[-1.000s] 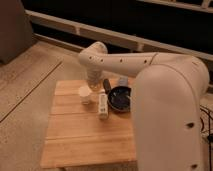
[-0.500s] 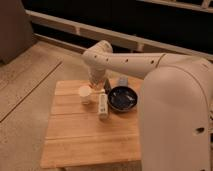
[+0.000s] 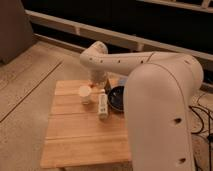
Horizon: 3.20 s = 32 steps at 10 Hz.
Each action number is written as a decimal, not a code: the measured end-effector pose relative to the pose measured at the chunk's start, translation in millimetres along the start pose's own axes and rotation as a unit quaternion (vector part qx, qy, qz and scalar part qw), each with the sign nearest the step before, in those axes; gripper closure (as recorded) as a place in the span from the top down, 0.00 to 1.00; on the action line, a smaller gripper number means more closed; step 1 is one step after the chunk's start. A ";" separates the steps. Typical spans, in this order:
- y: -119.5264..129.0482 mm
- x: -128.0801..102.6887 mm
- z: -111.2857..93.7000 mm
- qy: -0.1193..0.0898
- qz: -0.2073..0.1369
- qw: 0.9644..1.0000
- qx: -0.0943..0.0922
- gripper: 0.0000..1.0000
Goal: Push the eraser across the table
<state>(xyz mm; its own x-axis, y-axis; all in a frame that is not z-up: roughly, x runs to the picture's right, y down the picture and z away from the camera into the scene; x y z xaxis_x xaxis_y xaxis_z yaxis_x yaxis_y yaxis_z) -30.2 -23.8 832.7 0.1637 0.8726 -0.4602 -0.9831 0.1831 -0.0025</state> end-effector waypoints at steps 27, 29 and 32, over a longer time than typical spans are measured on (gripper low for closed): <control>-65.6 -78.2 139.6 0.067 0.019 0.989 -0.130 0.00; -58.9 -74.2 158.3 0.085 0.022 0.986 -0.141 0.00; -57.0 -69.2 176.3 0.106 0.029 0.982 -0.151 0.00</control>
<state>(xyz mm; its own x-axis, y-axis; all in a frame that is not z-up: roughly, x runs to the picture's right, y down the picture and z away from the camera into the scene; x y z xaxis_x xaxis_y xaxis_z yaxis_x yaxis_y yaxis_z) 29.0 -14.8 1021.2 0.1184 0.7572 -0.6424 -0.9748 -0.0345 -0.2204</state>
